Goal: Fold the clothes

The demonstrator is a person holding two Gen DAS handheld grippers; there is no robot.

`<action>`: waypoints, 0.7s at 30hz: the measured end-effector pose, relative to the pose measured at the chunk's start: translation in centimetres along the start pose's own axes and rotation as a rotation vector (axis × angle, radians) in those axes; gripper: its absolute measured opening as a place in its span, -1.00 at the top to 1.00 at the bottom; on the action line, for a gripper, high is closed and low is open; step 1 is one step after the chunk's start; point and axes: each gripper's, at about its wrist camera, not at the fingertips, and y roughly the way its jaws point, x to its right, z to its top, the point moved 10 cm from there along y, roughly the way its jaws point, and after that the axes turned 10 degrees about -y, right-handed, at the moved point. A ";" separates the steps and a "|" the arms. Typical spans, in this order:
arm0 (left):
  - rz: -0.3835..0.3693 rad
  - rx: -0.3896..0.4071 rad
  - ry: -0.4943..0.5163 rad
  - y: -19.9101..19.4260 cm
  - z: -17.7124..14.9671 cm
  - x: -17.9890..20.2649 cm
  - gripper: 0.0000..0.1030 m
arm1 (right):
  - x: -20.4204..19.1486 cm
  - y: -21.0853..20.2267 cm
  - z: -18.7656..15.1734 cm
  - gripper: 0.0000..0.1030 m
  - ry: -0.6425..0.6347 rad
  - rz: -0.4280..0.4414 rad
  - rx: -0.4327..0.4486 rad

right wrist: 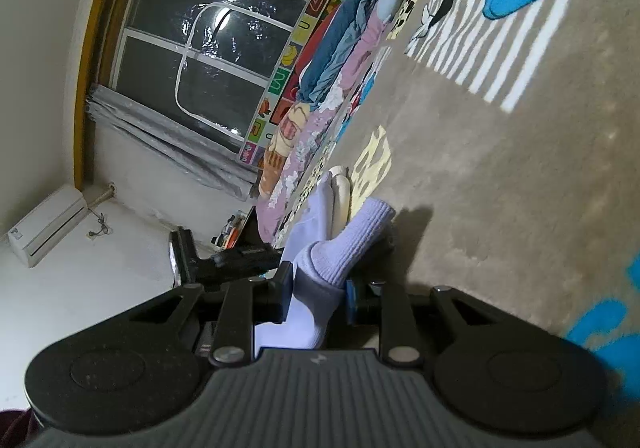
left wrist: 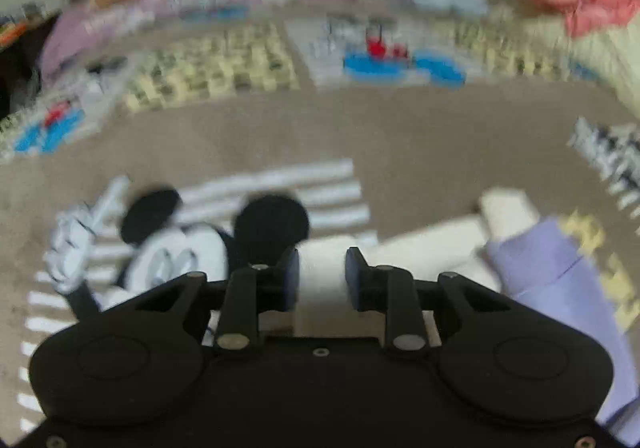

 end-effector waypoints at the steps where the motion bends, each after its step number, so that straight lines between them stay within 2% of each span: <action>1: -0.012 0.028 0.002 -1.6 -0.1 -0.1 0.51 | 0.0 0.0 0.0 0.47 0.000 0.001 0.000; 4: -0.013 0.084 0.047 -6.6 -2.7 -0.3 0.51 | 0.0 0.0 -0.1 0.47 0.001 0.006 0.001; 6: 0.017 0.106 0.077 -9.7 -5.2 -0.4 0.51 | 0.0 0.0 -0.1 0.47 0.001 0.007 0.002; 11: 0.042 0.136 0.119 -17.1 -13.1 0.5 0.51 | 0.0 0.0 -0.2 0.47 0.000 0.007 0.003; 14: 0.023 0.120 0.069 -18.8 -16.9 1.3 0.53 | 0.0 0.2 -0.3 0.47 -0.001 0.006 0.001; 16: 0.021 0.074 0.080 -17.6 -19.4 2.1 0.53 | 0.0 0.2 -0.3 0.47 -0.003 0.004 -0.001; 21: -0.013 0.088 0.052 -18.4 -21.4 2.4 0.53 | 0.0 0.4 -0.5 0.49 -0.016 -0.022 -0.013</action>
